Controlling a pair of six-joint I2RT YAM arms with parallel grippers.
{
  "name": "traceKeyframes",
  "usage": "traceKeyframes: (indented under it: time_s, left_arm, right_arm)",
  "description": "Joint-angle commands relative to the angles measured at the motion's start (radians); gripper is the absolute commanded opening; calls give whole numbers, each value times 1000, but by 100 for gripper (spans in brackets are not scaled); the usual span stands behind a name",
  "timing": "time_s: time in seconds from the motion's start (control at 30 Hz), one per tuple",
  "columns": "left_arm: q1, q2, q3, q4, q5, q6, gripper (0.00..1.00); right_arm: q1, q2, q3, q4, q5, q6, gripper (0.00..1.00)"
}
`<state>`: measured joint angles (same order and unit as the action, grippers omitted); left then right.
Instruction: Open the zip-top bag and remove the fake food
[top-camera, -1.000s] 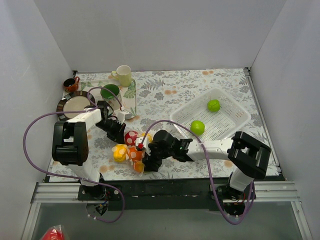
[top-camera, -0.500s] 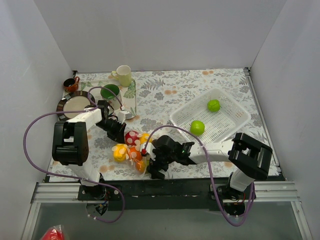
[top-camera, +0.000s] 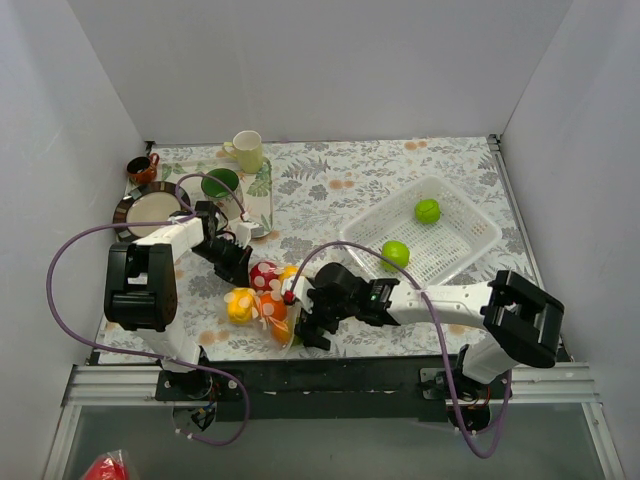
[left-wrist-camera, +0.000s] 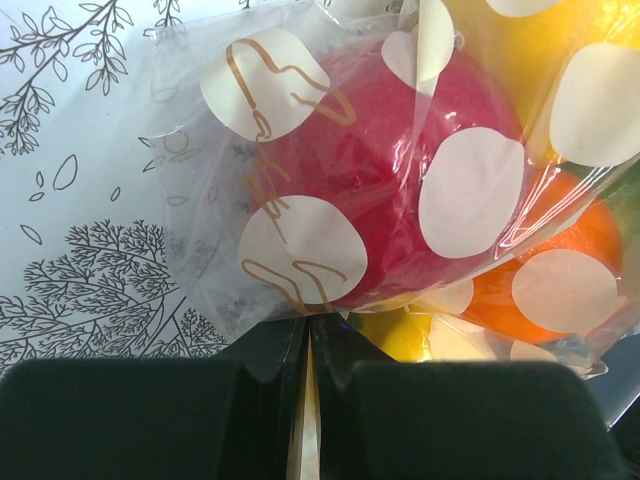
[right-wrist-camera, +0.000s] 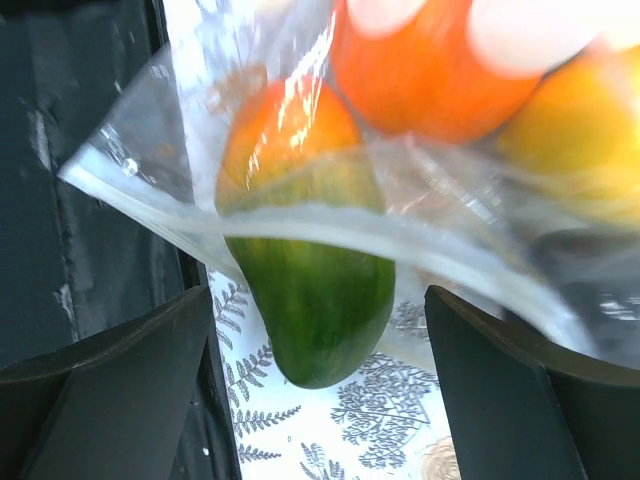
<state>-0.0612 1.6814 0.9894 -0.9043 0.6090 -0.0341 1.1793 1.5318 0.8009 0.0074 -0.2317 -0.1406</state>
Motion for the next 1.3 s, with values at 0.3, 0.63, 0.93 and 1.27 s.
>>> traceKeyframes:
  time_s: [0.3,0.63,0.93,1.27]
  left_arm:
    - [-3,-14,-44,44,-18,22,2]
    - [-5,-19,-54,44,-20,28,2]
    - [-5,-20,-63,57,-25,28,2]
    - [-5,8,-71,99,-55,30,1]
  right_arm:
    - [-6,88,96,26,11,-17,92]
    - [-7,114,107,85,51,2,72]
    - [-7,-2,57,22,120,32,32]
    - [-7,-337,-46,-190,426,133,25]
